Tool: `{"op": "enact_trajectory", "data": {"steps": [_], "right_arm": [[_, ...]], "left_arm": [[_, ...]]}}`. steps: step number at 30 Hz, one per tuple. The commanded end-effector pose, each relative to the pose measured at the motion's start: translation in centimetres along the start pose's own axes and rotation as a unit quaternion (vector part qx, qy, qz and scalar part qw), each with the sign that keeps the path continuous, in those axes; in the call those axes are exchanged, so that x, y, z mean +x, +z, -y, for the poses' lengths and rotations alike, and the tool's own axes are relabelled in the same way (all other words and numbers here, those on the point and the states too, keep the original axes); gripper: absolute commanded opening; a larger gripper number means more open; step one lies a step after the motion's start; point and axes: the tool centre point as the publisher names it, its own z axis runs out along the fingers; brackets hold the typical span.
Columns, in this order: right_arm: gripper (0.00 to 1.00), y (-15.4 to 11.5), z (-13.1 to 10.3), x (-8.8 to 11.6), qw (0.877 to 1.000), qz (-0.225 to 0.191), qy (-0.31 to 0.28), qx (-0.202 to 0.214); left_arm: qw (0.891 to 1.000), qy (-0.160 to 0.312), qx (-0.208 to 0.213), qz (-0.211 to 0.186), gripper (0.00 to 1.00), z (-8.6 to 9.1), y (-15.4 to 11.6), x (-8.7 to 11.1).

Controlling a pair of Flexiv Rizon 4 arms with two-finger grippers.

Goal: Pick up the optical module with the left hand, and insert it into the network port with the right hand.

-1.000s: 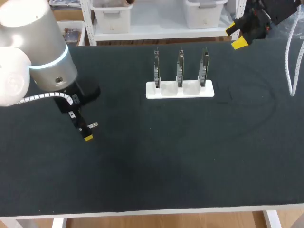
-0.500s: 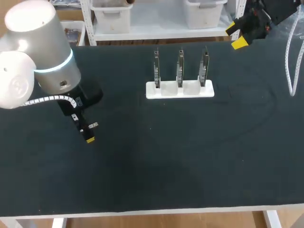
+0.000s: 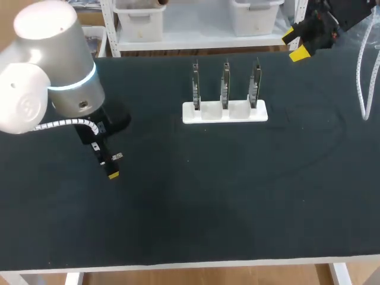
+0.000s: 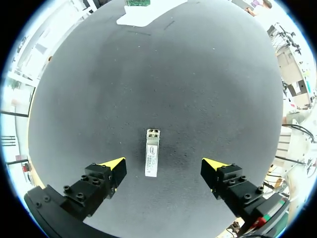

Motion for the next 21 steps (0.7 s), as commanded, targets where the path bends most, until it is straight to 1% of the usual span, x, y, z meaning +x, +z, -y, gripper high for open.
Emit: {"op": "enact_trajectory", "data": {"steps": [1, 21], "right_arm": [[1.0, 0.04, -0.32, 0.02, 1.0, 0.0, 0.0, 0.004], [1.0, 0.04, -0.32, 0.02, 1.0, 0.0, 0.0, 0.004]], "left_arm": [[1.0, -0.001, 0.002, -0.003, 1.0, -0.19, 0.24, -0.21], [1.0, -0.002, 0.01, -0.011, 1.0, -0.49, 0.68, -0.08]]}}
